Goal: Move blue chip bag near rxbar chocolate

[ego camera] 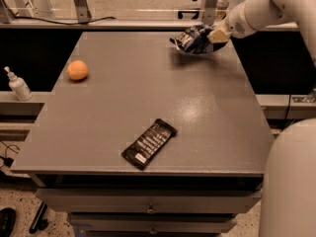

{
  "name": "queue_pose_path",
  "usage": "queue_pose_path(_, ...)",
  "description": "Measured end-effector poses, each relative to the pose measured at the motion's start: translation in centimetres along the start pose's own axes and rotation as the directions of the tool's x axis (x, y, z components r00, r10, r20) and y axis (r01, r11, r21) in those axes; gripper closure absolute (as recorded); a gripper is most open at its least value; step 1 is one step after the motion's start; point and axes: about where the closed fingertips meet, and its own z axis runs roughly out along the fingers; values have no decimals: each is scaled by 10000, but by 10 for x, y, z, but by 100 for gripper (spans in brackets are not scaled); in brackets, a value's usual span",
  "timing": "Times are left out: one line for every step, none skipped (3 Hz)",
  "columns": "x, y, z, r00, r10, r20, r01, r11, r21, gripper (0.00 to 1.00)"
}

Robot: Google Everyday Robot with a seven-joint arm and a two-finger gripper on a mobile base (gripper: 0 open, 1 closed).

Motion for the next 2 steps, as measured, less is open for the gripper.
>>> queue_pose_path(-19, 25, -40, 9988, -467, 110, 469, 9986, -240, 100)
queue_pose_path(-35, 69, -82, 9948, -984, 254, 1000, 9924, -710, 100)
